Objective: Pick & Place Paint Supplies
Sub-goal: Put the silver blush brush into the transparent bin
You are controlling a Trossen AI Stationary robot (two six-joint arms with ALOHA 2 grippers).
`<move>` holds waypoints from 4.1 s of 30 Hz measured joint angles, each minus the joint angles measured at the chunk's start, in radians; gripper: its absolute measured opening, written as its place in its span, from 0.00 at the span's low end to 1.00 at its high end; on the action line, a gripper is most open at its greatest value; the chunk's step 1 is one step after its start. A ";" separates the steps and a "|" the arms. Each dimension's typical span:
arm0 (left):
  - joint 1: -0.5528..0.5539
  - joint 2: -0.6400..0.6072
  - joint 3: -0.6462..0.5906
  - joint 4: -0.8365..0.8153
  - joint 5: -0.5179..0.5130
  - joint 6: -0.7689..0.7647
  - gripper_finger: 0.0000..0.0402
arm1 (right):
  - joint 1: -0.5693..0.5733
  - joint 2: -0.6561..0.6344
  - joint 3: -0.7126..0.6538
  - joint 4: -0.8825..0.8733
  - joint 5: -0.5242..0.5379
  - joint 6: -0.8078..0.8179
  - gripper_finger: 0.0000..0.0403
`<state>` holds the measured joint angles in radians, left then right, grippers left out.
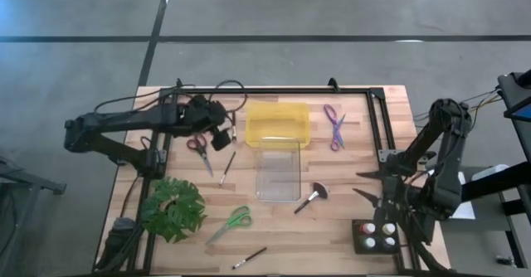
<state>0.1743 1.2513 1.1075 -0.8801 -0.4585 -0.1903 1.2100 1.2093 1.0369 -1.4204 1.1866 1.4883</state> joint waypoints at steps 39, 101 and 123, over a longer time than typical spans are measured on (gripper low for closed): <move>0.229 0.342 -0.242 0.319 0.386 -0.333 0.53 | -0.030 -0.045 -0.043 0.152 0.044 -0.112 0.52; 0.229 0.421 -0.251 0.361 0.258 -0.232 0.01 | -0.030 -0.044 -0.042 0.203 -0.013 -0.165 0.52; 0.242 0.023 -0.164 0.358 0.376 0.268 0.01 | -0.031 -0.045 -0.042 0.208 -0.005 -0.153 0.52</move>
<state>0.4158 1.2743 0.9438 -0.5223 -0.0825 0.0776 1.1790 1.1647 0.9947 -1.2125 1.1820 1.3357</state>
